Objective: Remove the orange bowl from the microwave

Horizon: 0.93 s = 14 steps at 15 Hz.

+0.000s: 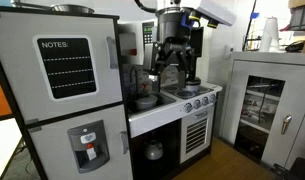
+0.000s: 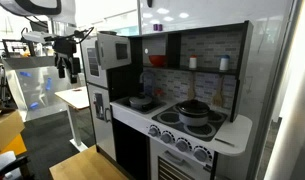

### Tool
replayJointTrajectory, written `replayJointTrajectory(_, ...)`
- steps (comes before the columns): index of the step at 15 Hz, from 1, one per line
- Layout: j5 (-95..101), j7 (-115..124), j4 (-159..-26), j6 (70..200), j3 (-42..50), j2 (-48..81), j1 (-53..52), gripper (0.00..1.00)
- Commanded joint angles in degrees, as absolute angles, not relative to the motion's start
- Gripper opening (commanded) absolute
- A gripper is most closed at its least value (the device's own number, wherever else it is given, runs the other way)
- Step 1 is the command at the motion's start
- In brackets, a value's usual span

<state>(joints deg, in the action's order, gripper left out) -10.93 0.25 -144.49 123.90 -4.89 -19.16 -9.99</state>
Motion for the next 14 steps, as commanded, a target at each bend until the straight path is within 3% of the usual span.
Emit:
replayJointTrajectory(1,-11.11,0.11,-144.42,123.78,-5.39,-19.17,-9.48,1.00)
replayJointTrajectory(14,-10.89,0.11,-143.86,124.25,-4.57,-19.26,-8.49,1.00)
